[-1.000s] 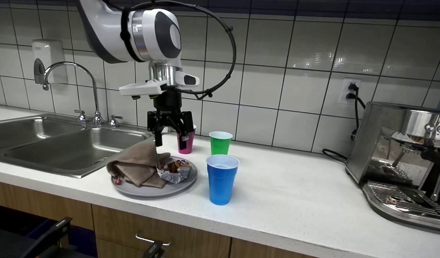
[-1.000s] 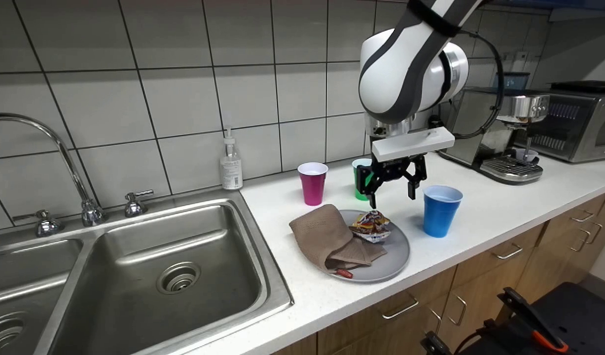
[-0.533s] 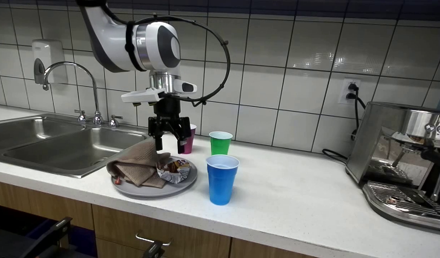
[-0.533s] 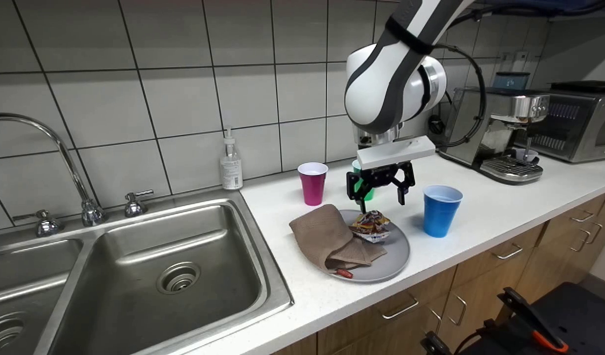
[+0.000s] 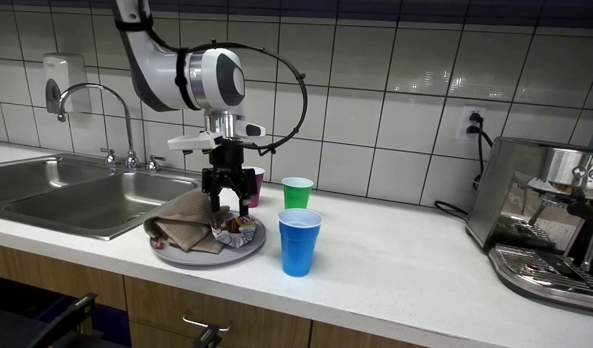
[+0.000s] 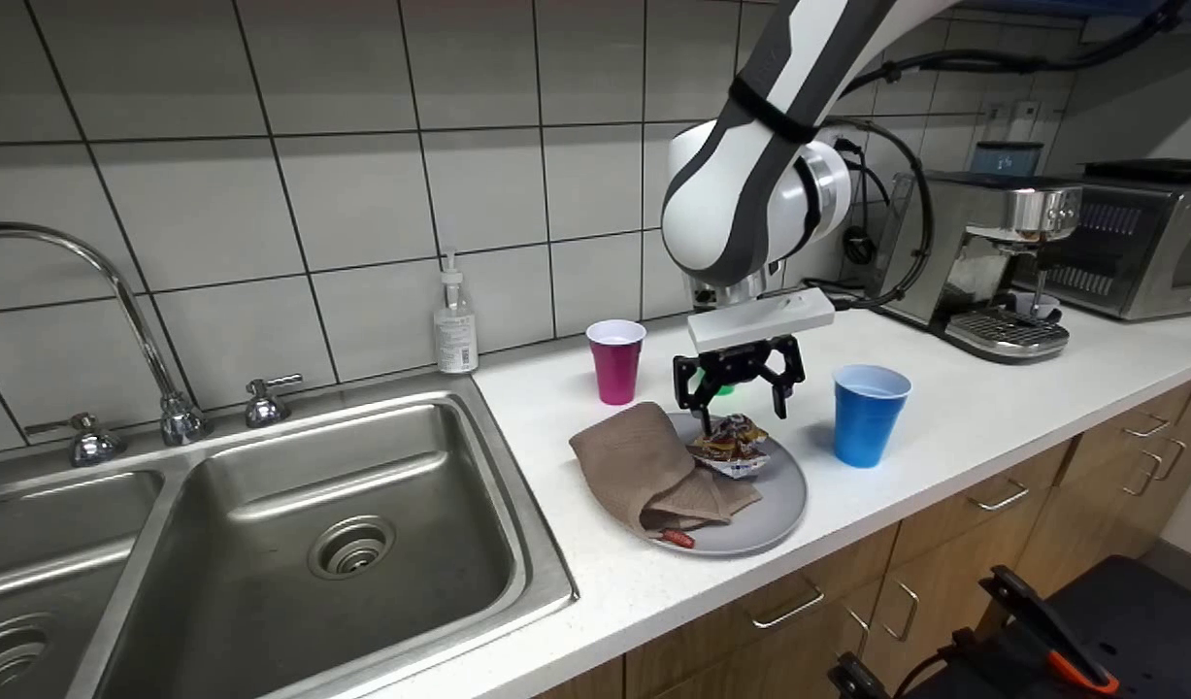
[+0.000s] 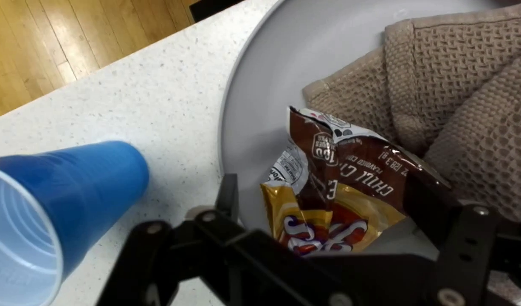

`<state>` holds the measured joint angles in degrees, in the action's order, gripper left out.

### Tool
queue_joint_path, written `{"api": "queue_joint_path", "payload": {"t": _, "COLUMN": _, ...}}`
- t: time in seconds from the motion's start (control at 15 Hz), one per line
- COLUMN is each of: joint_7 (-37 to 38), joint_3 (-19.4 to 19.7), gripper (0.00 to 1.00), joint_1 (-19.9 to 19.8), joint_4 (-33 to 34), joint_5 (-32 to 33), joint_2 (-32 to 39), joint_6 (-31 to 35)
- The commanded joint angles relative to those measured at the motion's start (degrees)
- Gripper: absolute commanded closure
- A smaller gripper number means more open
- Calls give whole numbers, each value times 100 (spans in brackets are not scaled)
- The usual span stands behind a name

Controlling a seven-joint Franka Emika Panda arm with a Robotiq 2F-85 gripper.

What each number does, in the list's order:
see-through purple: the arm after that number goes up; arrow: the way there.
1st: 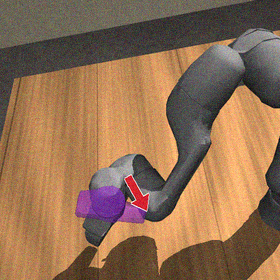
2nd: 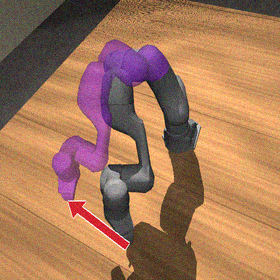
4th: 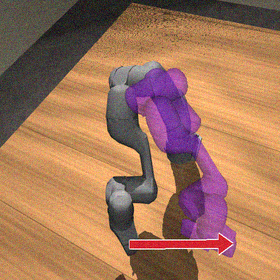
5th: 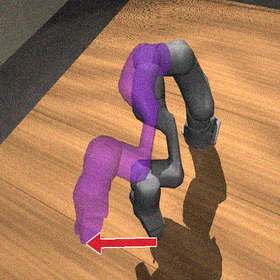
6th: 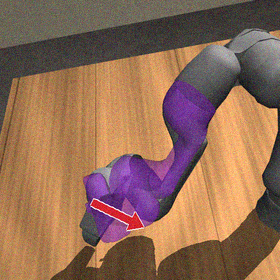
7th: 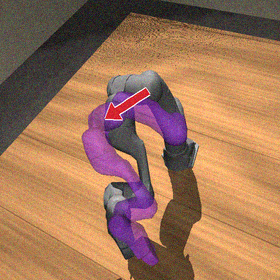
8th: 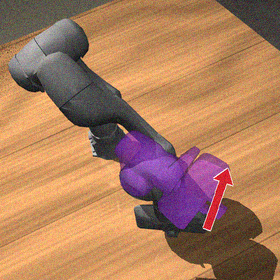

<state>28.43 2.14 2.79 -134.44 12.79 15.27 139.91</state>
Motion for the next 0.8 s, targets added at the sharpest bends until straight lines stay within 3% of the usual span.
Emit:
{"api": "queue_joint_path", "payload": {"t": 0.0, "joint_7": 74, "joint_3": 95, "gripper": 0, "joint_1": 155, "joint_4": 275, "joint_5": -101, "joint_2": 231, "joint_6": -105}}
{"api": "queue_joint_path", "payload": {"t": 0.67, "joint_7": 67, "joint_3": 182, "gripper": 0, "joint_1": 283, "joint_4": 547, "joint_5": -156, "joint_2": 526, "joint_6": -151}}
{"api": "queue_joint_path", "payload": {"t": 0.73, "joint_7": 71, "joint_3": 195, "gripper": 25, "joint_1": 286, "joint_4": 575, "joint_5": -165, "joint_2": 556, "joint_6": -163}}
